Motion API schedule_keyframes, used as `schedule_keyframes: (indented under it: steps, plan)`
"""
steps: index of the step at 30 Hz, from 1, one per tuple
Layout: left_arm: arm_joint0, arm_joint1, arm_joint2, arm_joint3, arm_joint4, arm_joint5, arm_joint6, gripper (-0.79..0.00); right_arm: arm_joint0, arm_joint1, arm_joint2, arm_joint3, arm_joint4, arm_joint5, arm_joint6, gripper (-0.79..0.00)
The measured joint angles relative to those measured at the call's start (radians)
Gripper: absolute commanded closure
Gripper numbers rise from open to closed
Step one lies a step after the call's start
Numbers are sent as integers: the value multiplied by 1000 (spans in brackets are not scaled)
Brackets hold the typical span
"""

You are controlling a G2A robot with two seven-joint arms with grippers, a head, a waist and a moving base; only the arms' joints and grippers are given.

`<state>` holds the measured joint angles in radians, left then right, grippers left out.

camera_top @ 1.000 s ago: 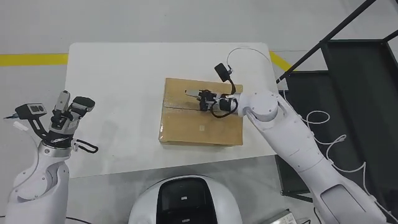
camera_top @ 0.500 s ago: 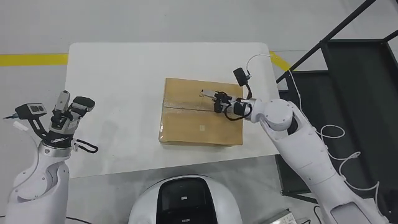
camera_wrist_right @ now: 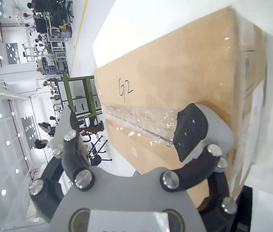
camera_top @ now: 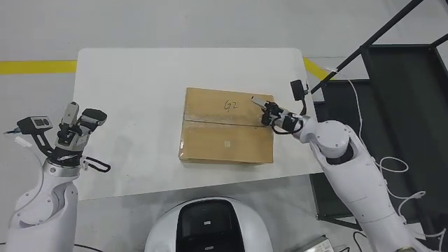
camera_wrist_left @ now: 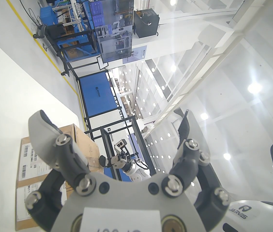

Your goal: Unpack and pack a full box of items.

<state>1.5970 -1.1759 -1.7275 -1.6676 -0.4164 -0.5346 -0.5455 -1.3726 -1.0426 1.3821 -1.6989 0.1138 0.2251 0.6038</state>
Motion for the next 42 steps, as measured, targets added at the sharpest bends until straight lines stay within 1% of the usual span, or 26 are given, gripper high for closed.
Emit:
schedule_keyframes:
  steps: [7,12,18,21,25,28,32,34,35,37,42]
  plan:
    - [0,0,0,0,0,0,0,-785,-62,7,68,-4,16,-8,-18,-785]
    - [0,0,0,0,0,0,0,-785,-90,10,112,13,45,-44,-18,-785]
    - [0,0,0,0,0,0,0,-785,-112,12,163,36,108,-149,21,-785]
    - [0,0,0,0,0,0,0,-785,-127,13,190,37,121,-213,16,-785]
    - [0,0,0,0,0,0,0,-785,-156,15,220,1,109,-284,2,-785]
    - [0,0,0,0,0,0,0,-785,-161,17,225,-34,106,-307,31,-785]
    - [0,0,0,0,0,0,0,-785,-91,17,185,-23,160,-312,147,-785]
    - [0,0,0,0,0,0,0,-785,-46,15,154,-12,134,-301,158,-785]
    - [0,0,0,0,0,0,0,-785,-14,12,123,-5,119,-293,163,-785]
    - [0,0,0,0,0,0,0,-785,37,4,67,15,136,-291,179,-785]
    - [0,0,0,0,0,0,0,-785,191,-26,-120,95,141,-277,215,-785]
